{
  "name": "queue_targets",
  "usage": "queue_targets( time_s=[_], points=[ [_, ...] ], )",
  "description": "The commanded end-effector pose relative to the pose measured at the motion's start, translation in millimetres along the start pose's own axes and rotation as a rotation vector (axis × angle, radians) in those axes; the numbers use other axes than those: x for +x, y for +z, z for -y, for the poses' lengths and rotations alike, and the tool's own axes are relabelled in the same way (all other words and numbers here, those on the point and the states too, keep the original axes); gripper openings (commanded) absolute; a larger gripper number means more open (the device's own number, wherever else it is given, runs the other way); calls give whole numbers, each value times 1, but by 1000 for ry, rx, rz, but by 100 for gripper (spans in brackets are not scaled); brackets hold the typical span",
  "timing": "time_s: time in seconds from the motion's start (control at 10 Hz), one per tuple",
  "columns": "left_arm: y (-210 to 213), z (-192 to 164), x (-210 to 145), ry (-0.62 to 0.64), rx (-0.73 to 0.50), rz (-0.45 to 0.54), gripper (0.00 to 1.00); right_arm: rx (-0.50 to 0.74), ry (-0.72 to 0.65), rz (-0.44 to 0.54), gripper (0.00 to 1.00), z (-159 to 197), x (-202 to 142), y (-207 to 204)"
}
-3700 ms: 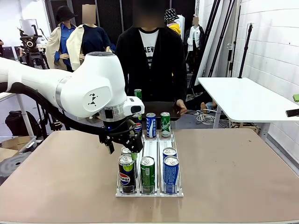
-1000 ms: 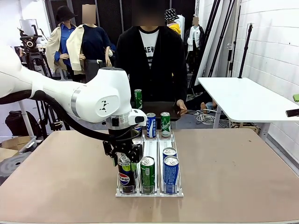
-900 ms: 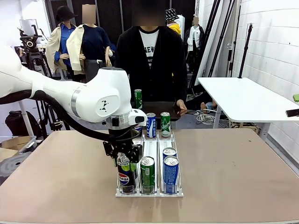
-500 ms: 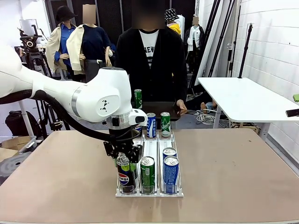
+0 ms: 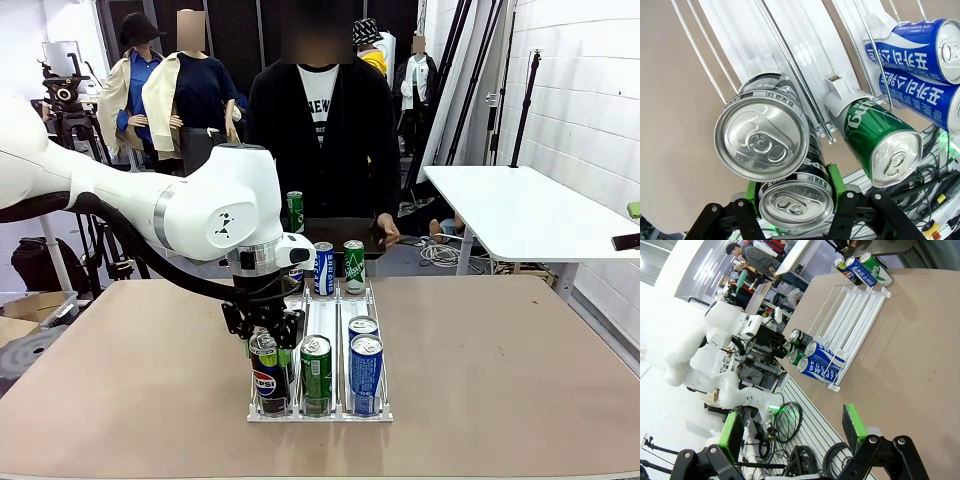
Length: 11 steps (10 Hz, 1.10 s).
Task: Retrieve and hand over the desired beverage to the person.
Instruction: Pick up another can of the same type that the person held from the Automatic Can Dispenser.
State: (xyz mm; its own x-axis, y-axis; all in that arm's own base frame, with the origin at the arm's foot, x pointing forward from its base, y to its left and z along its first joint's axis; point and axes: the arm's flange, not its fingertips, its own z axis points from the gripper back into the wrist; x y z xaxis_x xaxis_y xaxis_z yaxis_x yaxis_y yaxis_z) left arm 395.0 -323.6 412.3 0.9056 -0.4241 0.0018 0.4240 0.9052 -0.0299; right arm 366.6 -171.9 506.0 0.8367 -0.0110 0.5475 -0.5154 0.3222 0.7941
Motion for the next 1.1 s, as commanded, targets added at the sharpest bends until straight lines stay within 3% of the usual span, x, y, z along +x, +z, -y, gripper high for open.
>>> queue_targets(
  time_s=[0.0, 0.3, 0.7, 1.0],
  points=[
    [0, 1, -1, -4, 4, 7, 0, -10, 3, 10, 100, 0, -2, -2],
    [0, 0, 0, 0, 0, 0, 0, -10, 3, 10, 100, 0, -2, -2],
    [73, -6, -13, 66, 48, 100, 0, -10, 3, 10, 100, 0, -2, -2],
    [106, -3, -19, 65, 70, 118, 0, -10, 3, 10, 100, 0, -2, -2]
  ],
)
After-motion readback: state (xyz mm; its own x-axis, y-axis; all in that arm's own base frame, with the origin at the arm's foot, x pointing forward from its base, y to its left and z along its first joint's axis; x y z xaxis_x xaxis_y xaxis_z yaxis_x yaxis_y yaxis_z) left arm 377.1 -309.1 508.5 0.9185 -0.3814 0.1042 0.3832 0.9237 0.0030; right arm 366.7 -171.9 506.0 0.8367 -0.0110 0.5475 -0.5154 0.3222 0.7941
